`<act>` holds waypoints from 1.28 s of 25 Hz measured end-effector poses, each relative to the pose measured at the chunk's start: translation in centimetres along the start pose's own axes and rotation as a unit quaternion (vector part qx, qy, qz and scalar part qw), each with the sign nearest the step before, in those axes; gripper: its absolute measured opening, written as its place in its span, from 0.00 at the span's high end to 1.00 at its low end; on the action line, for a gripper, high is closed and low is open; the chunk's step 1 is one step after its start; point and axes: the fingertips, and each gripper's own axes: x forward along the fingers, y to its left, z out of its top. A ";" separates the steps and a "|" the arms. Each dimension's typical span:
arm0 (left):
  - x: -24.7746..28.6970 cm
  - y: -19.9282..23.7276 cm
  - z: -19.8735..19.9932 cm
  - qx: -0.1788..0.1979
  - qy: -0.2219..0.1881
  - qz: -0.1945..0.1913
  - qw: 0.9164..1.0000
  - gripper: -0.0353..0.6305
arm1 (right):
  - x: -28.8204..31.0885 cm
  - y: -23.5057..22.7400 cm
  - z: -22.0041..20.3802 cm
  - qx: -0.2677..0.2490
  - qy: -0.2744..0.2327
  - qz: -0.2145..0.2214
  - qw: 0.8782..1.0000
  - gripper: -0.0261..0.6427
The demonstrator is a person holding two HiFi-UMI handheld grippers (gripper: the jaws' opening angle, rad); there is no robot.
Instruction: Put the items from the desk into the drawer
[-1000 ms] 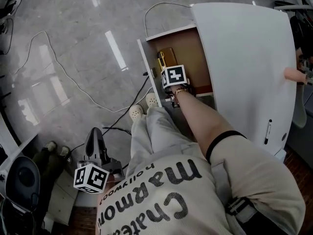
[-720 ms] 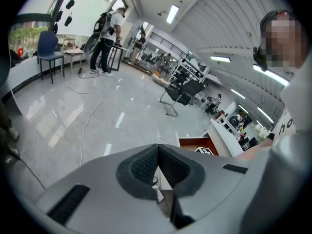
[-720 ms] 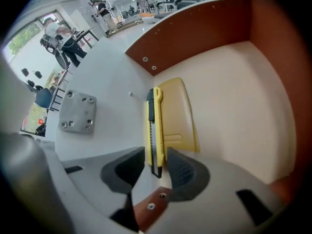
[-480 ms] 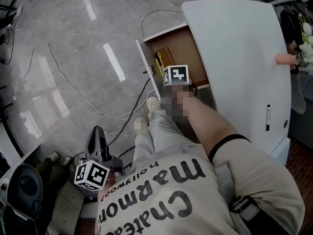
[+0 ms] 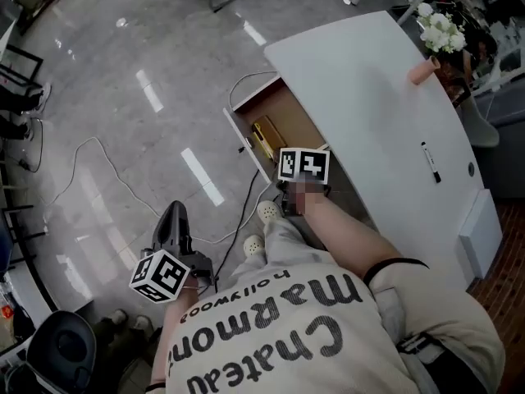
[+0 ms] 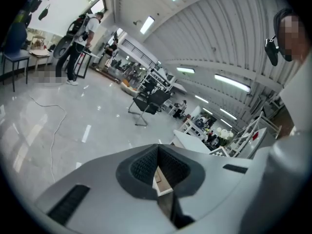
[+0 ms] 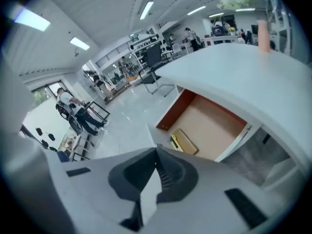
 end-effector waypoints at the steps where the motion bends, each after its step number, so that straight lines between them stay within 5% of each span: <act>1: -0.1 -0.9 0.5 -0.002 -0.003 -0.014 1.000 0.94 | -1.6 0.7 0.5 0.001 -0.018 0.007 1.000 0.96; 9: -2.1 -7.1 2.0 0.012 -0.019 -0.091 0.996 0.94 | -14.8 3.3 4.5 -0.036 -0.170 0.034 0.984 0.96; 15: -3.6 -12.2 5.5 0.046 -0.073 -0.142 0.986 0.94 | -22.9 4.1 8.2 -0.093 -0.258 0.032 0.961 0.96; 21: -6.3 -16.4 5.4 0.074 -0.103 -0.151 0.980 0.94 | -29.0 3.7 9.7 -0.136 -0.296 0.039 0.945 0.96; 32: -12.0 -22.2 0.3 0.036 -0.127 -0.142 0.981 0.94 | -34.6 -1.6 6.6 -0.155 -0.274 0.047 0.948 0.96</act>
